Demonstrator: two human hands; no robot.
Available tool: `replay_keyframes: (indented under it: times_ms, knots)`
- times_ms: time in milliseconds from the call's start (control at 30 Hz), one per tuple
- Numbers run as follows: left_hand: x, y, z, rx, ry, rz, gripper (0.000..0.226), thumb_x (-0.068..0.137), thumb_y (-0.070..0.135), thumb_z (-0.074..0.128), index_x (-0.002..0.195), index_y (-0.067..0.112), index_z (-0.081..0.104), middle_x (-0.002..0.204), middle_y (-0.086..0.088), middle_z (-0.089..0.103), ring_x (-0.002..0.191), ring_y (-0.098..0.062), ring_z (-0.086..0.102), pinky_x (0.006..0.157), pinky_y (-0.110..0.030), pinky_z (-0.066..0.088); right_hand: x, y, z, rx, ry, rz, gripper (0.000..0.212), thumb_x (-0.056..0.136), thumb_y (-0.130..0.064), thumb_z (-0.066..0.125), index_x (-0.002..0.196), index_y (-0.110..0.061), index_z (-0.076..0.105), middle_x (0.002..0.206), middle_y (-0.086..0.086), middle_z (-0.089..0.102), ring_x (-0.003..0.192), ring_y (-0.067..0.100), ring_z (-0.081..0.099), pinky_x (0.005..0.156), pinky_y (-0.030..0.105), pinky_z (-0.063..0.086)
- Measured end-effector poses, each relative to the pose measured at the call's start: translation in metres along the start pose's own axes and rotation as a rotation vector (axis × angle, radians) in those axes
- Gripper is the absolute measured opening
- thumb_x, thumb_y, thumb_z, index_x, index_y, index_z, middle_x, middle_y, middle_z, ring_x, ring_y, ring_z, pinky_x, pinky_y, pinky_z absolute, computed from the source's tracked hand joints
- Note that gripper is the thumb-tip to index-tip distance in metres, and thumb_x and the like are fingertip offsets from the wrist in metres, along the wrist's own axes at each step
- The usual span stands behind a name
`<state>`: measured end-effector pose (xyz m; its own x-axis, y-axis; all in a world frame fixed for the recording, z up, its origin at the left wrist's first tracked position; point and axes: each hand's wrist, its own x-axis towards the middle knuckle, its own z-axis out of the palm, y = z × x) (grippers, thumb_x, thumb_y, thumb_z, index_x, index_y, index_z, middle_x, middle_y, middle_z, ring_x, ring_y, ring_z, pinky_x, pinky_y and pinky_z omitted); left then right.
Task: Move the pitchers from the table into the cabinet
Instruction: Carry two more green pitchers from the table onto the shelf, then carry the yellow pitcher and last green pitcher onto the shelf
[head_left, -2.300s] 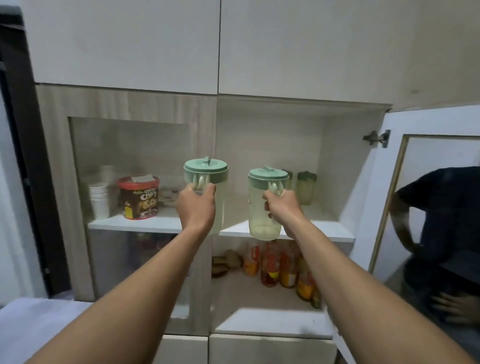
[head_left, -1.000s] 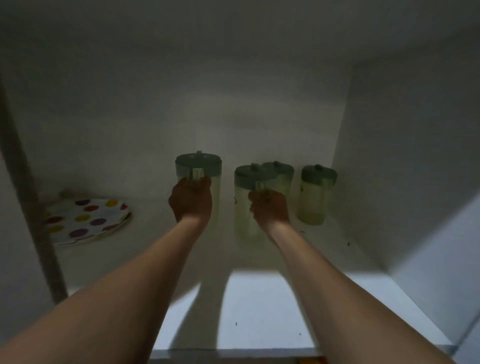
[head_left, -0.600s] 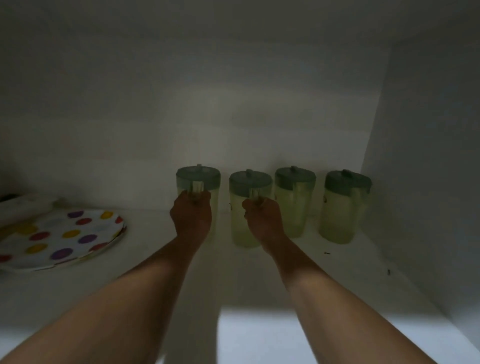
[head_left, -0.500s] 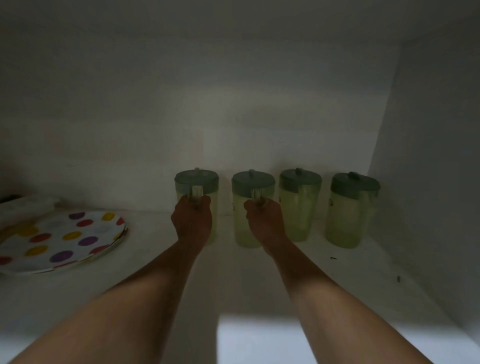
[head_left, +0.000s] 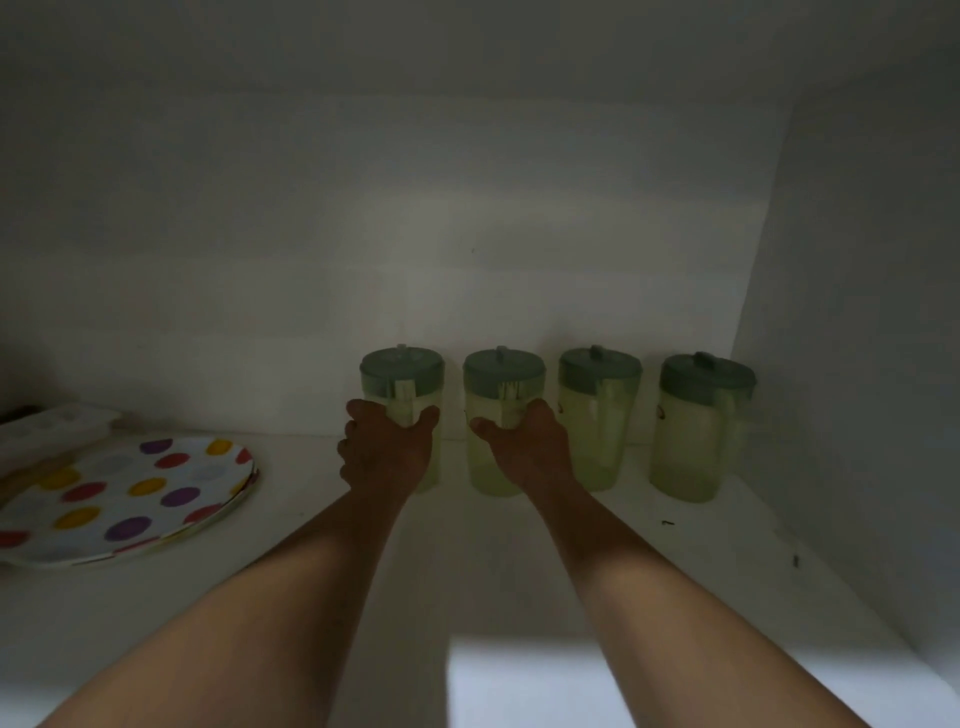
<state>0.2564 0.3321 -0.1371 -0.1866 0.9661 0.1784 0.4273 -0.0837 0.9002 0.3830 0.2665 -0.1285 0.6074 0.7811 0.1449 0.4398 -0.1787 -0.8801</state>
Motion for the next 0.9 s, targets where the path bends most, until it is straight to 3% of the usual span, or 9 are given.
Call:
replay_keyframes:
  times_ms: [133, 233, 300, 433, 500, 633, 767, 900]
  knots:
    - [-0.017, 0.013, -0.014, 0.146, 0.098, 0.091, 0.075, 0.074, 0.053, 0.075, 0.127, 0.015, 0.038, 0.128, -0.015, 0.049, 0.121, -0.039, 0.044, 0.096, -0.050, 0.039, -0.018, -0.011, -0.015, -0.178, 0.002, -0.010, 0.079, 0.084, -0.045, 0.075, 0.140, -0.003, 0.039, 0.136, 0.017, 0.055, 0.126, 0.035, 0.054, 0.100, 0.041, 0.049]
    - [-0.033, 0.024, -0.028, 0.201, 0.097, 0.204, 0.081, 0.078, 0.053, 0.071, 0.137, 0.013, 0.033, 0.135, -0.016, 0.044, 0.126, -0.038, 0.039, 0.099, -0.050, 0.038, -0.040, -0.024, -0.035, -0.281, 0.029, -0.042, 0.067, 0.088, -0.036, 0.066, 0.140, -0.004, 0.039, 0.134, 0.018, 0.055, 0.125, 0.036, 0.054, 0.101, 0.045, 0.049]
    - [-0.045, 0.030, -0.038, 0.220, 0.062, 0.310, 0.082, 0.080, 0.049, 0.069, 0.142, 0.013, 0.030, 0.141, -0.015, 0.041, 0.131, -0.038, 0.034, 0.104, -0.050, 0.037, -0.057, -0.035, -0.051, -0.334, 0.013, -0.056, 0.056, 0.091, -0.028, 0.058, 0.141, -0.007, 0.041, 0.137, 0.017, 0.054, 0.127, 0.036, 0.052, 0.104, 0.045, 0.047]
    - [-0.080, 0.042, -0.072, 0.332, -0.063, 0.495, 0.081, 0.085, 0.051, 0.061, 0.149, 0.017, 0.024, 0.153, -0.013, 0.030, 0.142, -0.034, 0.024, 0.112, -0.051, 0.028, -0.107, -0.063, -0.087, -0.416, -0.009, -0.045, 0.072, 0.091, -0.025, 0.056, 0.156, -0.016, 0.027, 0.157, 0.010, 0.039, 0.141, 0.031, 0.042, 0.112, 0.036, 0.041]
    - [-0.100, 0.047, -0.095, 0.394, -0.107, 0.598, 0.081, 0.088, 0.052, 0.056, 0.151, 0.018, 0.020, 0.154, -0.012, 0.026, 0.144, -0.033, 0.019, 0.114, -0.051, 0.024, -0.137, -0.076, -0.101, -0.467, 0.024, -0.058, 0.067, 0.088, -0.026, 0.057, 0.151, -0.015, 0.039, 0.151, 0.011, 0.048, 0.135, 0.031, 0.050, 0.108, 0.034, 0.045]
    - [-0.141, 0.062, -0.152, 0.387, -0.119, 0.740, 0.077, 0.087, 0.048, 0.056, 0.150, 0.016, 0.023, 0.150, -0.016, 0.033, 0.139, -0.036, 0.029, 0.114, -0.046, 0.029, -0.197, -0.105, -0.117, -0.511, 0.090, -0.130, 0.038, 0.090, -0.018, 0.058, 0.127, -0.007, 0.056, 0.126, 0.018, 0.064, 0.115, 0.037, 0.062, 0.094, 0.041, 0.055]
    - [-0.170, 0.060, -0.221, 0.285, -0.128, 0.781, 0.067, 0.091, 0.043, 0.055, 0.147, 0.015, 0.033, 0.144, -0.015, 0.042, 0.131, -0.035, 0.042, 0.110, -0.044, 0.037, -0.250, -0.138, -0.118, -0.519, 0.088, -0.241, 0.050, 0.096, -0.027, 0.056, 0.142, -0.009, 0.047, 0.142, 0.017, 0.054, 0.133, 0.036, 0.049, 0.106, 0.042, 0.045]
    - [-0.193, 0.039, -0.304, 0.345, 0.016, 0.803, 0.052, 0.095, 0.039, 0.051, 0.141, 0.016, 0.043, 0.138, -0.011, 0.052, 0.123, -0.030, 0.052, 0.100, -0.038, 0.043, -0.298, -0.169, -0.102, -0.453, 0.053, -0.363, 0.055, 0.096, -0.034, 0.054, 0.144, -0.008, 0.046, 0.144, 0.019, 0.052, 0.135, 0.038, 0.046, 0.111, 0.045, 0.042]
